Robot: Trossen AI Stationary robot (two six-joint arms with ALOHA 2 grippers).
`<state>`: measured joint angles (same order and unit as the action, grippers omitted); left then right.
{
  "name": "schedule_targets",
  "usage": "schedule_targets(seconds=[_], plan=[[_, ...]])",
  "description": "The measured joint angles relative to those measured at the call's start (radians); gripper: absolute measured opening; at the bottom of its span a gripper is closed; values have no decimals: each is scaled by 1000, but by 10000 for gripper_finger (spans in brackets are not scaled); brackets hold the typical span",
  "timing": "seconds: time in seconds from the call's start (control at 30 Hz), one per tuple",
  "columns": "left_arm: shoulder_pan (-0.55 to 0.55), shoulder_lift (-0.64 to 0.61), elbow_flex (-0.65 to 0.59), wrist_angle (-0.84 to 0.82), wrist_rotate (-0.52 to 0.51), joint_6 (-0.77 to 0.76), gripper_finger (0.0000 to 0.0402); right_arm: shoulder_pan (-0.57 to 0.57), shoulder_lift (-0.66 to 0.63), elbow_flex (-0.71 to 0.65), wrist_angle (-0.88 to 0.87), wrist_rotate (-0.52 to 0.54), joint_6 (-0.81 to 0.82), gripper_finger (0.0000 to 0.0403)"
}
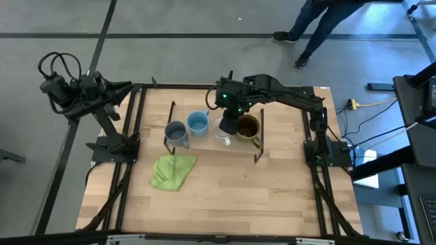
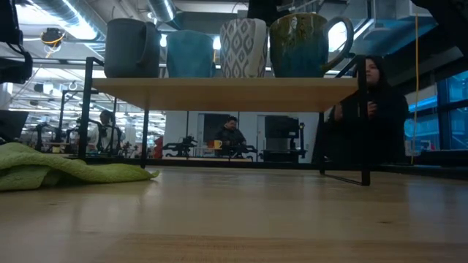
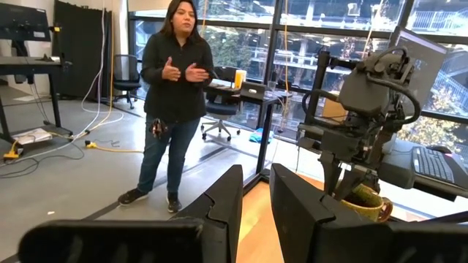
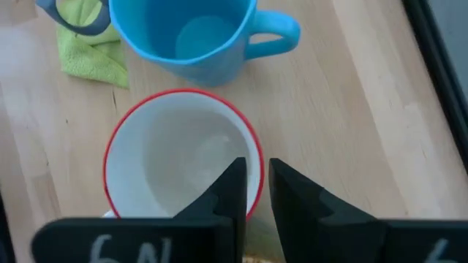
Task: Stack small to large cups/mugs on shelf
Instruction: Adjust the mugs on the shelf
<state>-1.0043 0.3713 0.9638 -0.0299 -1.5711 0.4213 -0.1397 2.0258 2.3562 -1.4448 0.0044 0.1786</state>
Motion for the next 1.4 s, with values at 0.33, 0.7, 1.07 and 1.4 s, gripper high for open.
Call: schedule_targets(seconds=[0.33,0.7,1.07,1.4], plan=[[0,0,0,0,0,0,66,0,0,0,-25,-12,22,131],[0,0,0,0,0,0,66,0,1,-20,-20,1,22,146],[0,0,0,0,0,0,66,0,3,-53,-4,-6,21,146],[0,0,0,-1,0,7,66,0,8,-53,14,-7,26,145]])
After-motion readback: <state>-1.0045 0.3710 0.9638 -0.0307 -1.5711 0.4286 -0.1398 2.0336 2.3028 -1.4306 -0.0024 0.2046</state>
